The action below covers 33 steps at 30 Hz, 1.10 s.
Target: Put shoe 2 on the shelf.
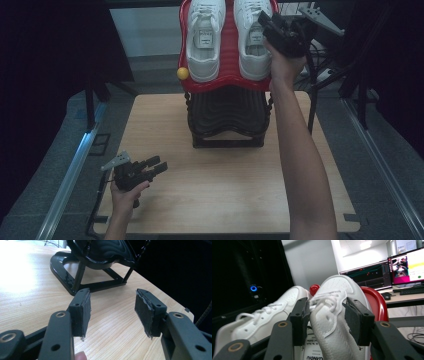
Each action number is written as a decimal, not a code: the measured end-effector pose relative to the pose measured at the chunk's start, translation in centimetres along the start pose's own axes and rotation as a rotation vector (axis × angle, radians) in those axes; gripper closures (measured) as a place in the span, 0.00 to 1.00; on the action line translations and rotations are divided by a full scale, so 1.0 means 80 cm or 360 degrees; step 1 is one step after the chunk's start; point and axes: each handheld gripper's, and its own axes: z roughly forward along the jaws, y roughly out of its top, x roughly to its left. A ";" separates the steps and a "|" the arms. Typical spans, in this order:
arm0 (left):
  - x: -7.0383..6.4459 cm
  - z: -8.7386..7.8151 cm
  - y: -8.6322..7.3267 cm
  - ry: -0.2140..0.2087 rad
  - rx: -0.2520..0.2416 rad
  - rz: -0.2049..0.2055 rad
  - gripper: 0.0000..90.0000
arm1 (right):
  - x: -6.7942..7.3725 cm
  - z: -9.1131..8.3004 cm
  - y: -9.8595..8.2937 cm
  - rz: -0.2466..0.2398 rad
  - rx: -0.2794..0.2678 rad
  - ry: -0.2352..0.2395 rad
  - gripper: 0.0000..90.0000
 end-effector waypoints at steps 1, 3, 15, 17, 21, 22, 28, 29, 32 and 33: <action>0.000 0.000 0.000 0.0002 0.0001 0.0000 0.52 | 0.000 -0.003 0.003 0.0010 -0.0008 0.0011 0.59; 0.000 0.000 0.000 0.0007 0.0004 0.0004 0.52 | -0.002 -0.011 0.008 0.0027 -0.0023 0.0040 0.58; -0.001 0.001 0.002 0.0028 0.0008 0.0003 0.52 | -0.037 -0.067 0.019 0.0022 0.0003 0.0066 0.58; -0.001 0.000 0.002 0.0033 0.0011 0.0011 0.52 | -0.047 -0.077 0.018 0.0019 0.0013 0.0059 0.57; -0.001 0.002 0.001 0.0039 0.0017 0.0010 0.52 | -0.065 -0.095 0.009 0.0031 0.0053 0.0029 0.57; -0.001 0.003 0.001 0.0040 0.0020 0.0011 0.52 | -0.070 -0.099 0.005 0.0030 0.0061 0.0025 0.57; -0.002 0.008 -0.002 0.0039 0.0045 0.0015 0.52 | -0.095 -0.125 -0.027 0.0047 0.0107 0.0008 0.56; -0.002 0.008 -0.002 0.0041 0.0048 0.0010 0.52 | -0.099 -0.130 -0.034 0.0050 0.0106 0.0006 0.56; -0.001 0.009 -0.002 0.0042 0.0051 0.0008 0.52 | -0.110 -0.143 -0.054 0.0084 0.0122 0.0002 0.56; -0.001 0.009 -0.002 0.0042 0.0053 0.0009 0.52 | -0.115 -0.149 -0.062 0.0089 0.0131 -0.0003 0.56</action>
